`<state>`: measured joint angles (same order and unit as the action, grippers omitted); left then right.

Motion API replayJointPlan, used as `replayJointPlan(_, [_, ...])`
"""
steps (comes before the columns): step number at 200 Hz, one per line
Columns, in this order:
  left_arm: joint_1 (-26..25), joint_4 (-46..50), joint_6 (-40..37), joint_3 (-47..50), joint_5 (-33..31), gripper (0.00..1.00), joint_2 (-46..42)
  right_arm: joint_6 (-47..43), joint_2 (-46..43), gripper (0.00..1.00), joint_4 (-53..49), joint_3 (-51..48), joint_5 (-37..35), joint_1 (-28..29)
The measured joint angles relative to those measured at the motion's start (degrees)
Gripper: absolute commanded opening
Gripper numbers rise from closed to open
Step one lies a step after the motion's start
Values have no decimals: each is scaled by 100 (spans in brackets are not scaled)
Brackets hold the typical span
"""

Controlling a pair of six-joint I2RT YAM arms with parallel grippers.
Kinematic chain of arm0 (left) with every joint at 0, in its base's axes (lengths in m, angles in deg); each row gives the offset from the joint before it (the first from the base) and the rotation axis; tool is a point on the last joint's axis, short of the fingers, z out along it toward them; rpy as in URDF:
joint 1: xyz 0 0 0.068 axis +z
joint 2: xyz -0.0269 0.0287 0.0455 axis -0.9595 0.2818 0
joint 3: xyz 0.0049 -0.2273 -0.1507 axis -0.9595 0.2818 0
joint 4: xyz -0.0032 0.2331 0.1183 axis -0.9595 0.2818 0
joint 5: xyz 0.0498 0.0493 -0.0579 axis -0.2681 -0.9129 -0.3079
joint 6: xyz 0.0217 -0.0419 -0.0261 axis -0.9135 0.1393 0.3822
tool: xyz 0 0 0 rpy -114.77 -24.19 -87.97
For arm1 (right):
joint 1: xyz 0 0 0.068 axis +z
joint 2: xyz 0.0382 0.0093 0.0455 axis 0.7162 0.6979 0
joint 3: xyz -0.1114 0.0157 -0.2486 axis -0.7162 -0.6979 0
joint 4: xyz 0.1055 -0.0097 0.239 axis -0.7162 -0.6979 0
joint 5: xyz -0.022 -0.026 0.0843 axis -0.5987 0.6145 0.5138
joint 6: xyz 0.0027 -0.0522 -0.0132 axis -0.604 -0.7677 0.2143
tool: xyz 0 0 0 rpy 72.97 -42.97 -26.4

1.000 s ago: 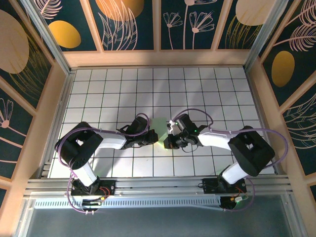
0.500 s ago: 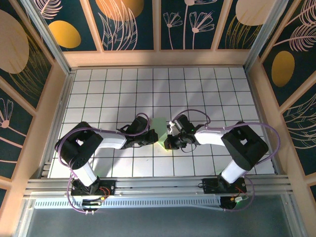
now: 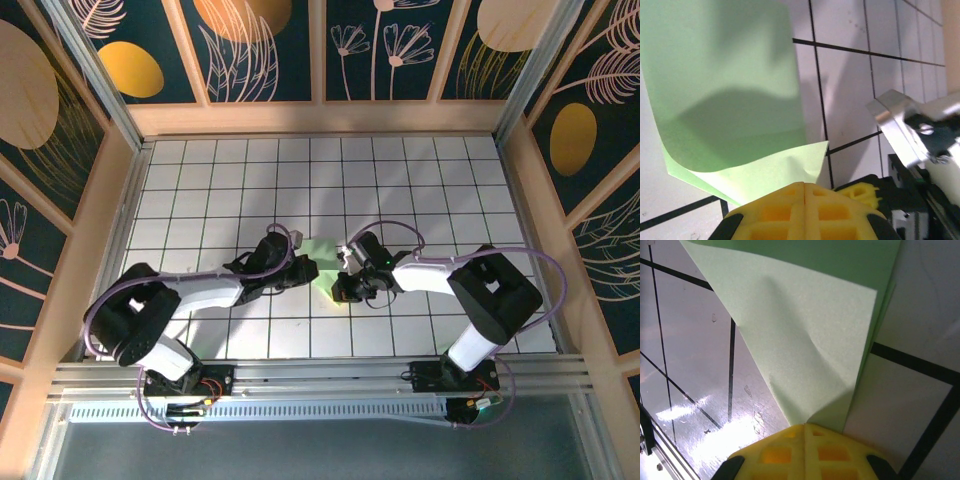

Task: Fold a paper plane with a square sheet of paper (fold left side to right side)
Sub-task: Third fold the triangle at the center of the table.

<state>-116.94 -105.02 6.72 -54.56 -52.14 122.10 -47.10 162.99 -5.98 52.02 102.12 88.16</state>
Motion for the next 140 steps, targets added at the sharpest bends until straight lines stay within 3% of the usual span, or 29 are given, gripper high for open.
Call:
replayJointPlan(69, [-407, -817, 284, 267, 186, 0, 442, 2, 0, 0, -155, 92, -201, 98])
replayJointPlan(140, [-428, -896, 442, 192, 131, 0, 807, 2, 11, 0, -245, 153, -297, 149])
